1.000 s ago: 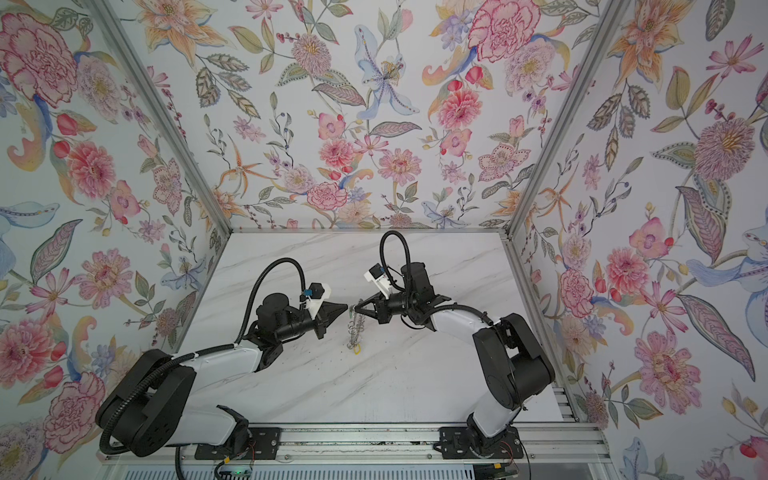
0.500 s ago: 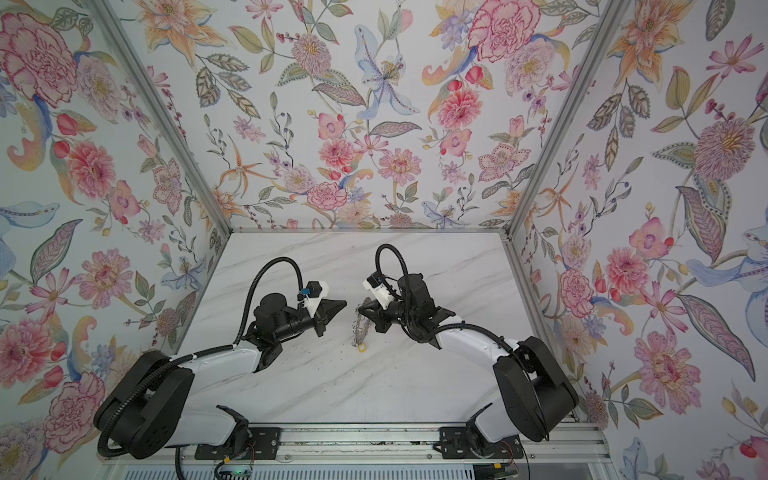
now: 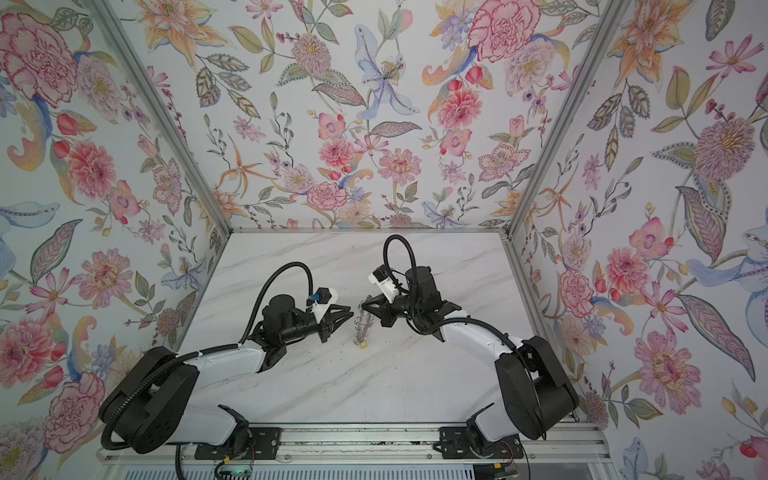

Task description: Remove the keys from the keyring

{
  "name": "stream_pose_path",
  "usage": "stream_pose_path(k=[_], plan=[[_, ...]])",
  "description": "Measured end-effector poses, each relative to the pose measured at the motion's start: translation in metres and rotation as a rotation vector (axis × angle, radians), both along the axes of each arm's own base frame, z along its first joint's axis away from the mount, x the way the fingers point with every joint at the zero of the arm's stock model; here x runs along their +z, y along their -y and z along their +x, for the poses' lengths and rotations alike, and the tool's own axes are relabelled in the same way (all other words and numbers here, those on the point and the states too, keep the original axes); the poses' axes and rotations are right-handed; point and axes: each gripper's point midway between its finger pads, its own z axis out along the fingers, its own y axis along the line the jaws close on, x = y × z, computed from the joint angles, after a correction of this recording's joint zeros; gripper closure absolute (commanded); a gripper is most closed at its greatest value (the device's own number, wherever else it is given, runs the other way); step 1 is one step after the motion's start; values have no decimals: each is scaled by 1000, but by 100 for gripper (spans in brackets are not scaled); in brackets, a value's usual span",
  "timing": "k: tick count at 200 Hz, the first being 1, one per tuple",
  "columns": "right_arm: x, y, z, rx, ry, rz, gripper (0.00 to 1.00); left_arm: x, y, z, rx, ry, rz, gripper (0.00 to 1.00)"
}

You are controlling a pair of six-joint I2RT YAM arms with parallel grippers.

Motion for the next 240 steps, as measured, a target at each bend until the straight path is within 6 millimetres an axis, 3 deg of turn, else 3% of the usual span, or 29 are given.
stream_pose_path(k=[41,72,121,193,240], plan=[[5,-5,-9,92,-71,31,100,-7,4,-2,14,40,65,67],[-2,-5,-15,123,-126,27,100,4,-5,-2,68,115,74,66],[-2,-5,-20,148,-148,35,100,17,-10,-8,98,199,78,73],[-1,-6,-20,149,-148,39,100,0,-1,-17,50,185,132,79],[-1,-5,-20,146,-155,39,100,2,4,-20,33,194,132,79]])
